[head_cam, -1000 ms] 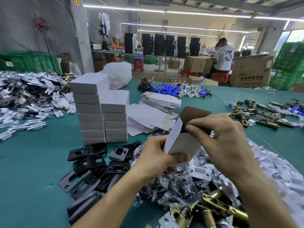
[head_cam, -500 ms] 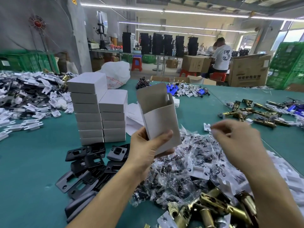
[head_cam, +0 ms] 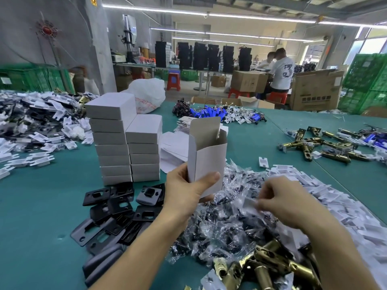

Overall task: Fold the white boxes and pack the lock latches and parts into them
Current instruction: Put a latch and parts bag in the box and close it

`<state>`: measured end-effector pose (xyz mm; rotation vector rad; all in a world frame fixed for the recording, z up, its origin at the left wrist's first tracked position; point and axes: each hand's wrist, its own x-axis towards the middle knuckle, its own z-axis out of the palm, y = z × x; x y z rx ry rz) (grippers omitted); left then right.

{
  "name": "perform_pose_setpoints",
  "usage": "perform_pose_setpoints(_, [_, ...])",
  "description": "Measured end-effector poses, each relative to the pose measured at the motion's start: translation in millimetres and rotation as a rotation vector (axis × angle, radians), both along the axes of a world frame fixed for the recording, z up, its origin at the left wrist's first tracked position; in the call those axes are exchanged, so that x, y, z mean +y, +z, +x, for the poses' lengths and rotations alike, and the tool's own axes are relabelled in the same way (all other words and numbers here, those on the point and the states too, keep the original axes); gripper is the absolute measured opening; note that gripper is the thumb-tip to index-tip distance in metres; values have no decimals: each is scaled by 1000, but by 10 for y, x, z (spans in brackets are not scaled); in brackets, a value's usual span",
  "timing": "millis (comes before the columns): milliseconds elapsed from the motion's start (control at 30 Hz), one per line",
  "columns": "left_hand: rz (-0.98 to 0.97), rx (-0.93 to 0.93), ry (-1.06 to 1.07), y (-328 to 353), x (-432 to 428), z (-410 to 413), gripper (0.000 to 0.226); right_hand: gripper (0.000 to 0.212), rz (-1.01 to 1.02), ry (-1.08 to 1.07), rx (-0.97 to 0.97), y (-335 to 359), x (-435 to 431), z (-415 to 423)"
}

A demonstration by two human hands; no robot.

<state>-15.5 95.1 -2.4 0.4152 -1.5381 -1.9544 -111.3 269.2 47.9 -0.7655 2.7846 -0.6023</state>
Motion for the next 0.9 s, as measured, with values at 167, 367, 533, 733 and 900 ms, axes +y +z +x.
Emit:
perform_pose_setpoints(167, [-115, -55, -28, -32, 9, -14, 33, 16, -673, 11, 174, 204, 7, 91])
perform_pose_setpoints(367, [-179, -55, -60, -33, 54, -24, 32, 11, -918, 146, 481, 297, -83, 259])
perform_pose_setpoints(533, [-282, -33, -88, -31, 91, -27, 32, 17, -884, 182, 584, 282, -139, 310])
perform_pose_setpoints(733, [-304, -25, -81, -34, 110, -33, 34, 29, -691, 169, 675, 273, -170, 346])
perform_pose_setpoints(900, [-316, -50, -86, -33, 128, -27, 33, 30, -722, 105, 697, 299, -183, 407])
